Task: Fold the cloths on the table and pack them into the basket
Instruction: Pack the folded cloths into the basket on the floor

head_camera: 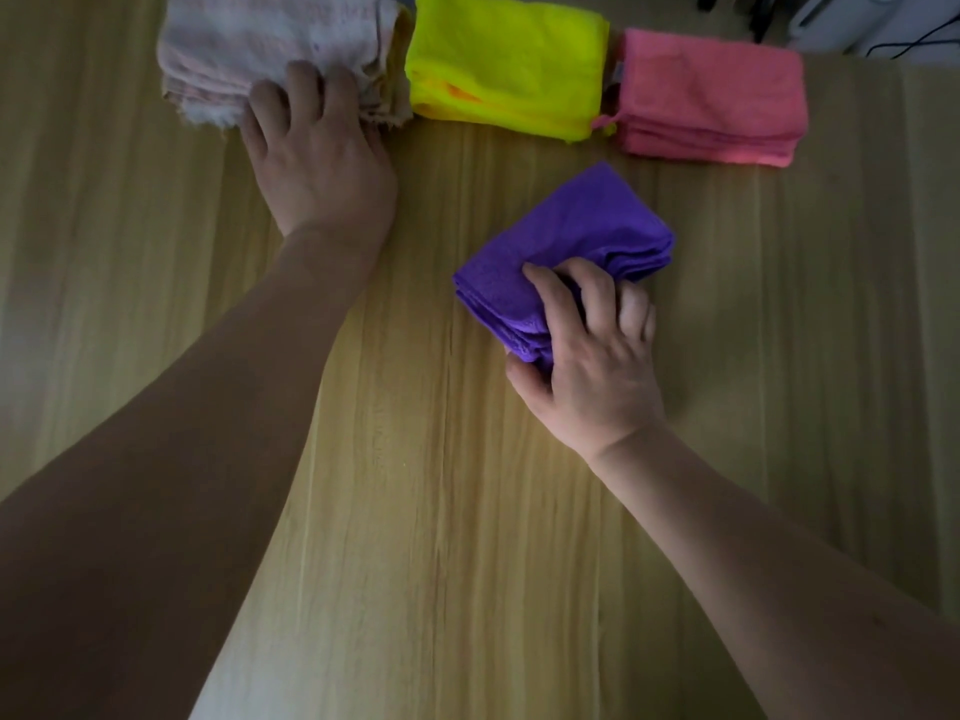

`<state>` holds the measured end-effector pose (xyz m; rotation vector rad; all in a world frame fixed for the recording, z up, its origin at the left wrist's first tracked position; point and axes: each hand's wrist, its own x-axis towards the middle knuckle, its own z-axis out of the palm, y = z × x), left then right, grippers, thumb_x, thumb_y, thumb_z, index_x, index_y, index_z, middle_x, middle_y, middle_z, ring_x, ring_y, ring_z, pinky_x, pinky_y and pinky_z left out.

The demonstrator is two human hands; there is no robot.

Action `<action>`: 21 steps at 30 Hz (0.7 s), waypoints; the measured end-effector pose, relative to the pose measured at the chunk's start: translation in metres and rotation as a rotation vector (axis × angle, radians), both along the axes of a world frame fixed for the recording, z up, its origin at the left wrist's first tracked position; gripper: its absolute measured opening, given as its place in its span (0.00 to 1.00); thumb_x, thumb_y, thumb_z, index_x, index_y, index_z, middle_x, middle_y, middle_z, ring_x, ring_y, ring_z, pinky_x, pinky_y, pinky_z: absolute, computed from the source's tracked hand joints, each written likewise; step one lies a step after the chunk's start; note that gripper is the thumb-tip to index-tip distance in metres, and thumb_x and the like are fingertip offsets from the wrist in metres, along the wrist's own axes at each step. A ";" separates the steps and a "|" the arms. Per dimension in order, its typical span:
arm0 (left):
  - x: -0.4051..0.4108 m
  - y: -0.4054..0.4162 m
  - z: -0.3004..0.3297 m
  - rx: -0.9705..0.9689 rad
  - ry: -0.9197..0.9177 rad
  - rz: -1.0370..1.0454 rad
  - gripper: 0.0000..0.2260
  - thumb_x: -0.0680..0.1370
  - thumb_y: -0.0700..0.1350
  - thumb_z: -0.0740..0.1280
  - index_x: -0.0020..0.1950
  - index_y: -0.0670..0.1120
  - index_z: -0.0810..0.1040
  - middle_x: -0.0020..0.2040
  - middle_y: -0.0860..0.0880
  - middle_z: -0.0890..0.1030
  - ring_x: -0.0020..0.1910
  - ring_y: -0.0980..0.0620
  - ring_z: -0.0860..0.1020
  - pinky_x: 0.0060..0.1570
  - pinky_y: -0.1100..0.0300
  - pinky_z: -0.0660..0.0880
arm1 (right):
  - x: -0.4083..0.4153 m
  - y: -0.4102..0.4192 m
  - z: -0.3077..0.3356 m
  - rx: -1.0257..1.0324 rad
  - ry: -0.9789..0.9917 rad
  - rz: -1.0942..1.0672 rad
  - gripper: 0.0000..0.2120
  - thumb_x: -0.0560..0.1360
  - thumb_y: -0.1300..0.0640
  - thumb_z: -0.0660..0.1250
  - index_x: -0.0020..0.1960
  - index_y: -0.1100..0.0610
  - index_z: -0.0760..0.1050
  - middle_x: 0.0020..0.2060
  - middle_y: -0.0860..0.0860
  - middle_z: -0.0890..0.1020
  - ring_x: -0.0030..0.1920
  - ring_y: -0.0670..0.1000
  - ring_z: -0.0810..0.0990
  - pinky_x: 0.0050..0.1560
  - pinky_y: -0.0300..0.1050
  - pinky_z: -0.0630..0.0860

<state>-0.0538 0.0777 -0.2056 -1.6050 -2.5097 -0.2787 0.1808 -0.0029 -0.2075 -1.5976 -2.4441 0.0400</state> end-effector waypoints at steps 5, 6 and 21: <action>0.002 -0.001 0.002 0.022 0.022 0.000 0.16 0.79 0.43 0.52 0.63 0.41 0.71 0.63 0.41 0.72 0.62 0.38 0.69 0.60 0.45 0.63 | 0.000 0.000 0.000 0.009 0.005 0.006 0.31 0.68 0.40 0.65 0.68 0.51 0.71 0.61 0.52 0.74 0.55 0.57 0.67 0.58 0.53 0.67; 0.003 -0.004 0.002 0.032 0.022 -0.007 0.15 0.79 0.42 0.52 0.62 0.41 0.72 0.62 0.40 0.72 0.61 0.38 0.69 0.59 0.45 0.63 | 0.000 0.000 0.000 0.008 0.004 0.007 0.31 0.68 0.40 0.65 0.68 0.51 0.71 0.61 0.53 0.74 0.55 0.57 0.67 0.58 0.53 0.67; 0.056 -0.089 -0.003 0.173 0.104 -0.160 0.04 0.70 0.34 0.62 0.41 0.39 0.76 0.42 0.40 0.77 0.40 0.40 0.76 0.37 0.50 0.70 | 0.011 -0.005 0.000 0.049 0.024 0.071 0.24 0.71 0.50 0.63 0.66 0.56 0.74 0.56 0.54 0.77 0.52 0.57 0.71 0.57 0.49 0.70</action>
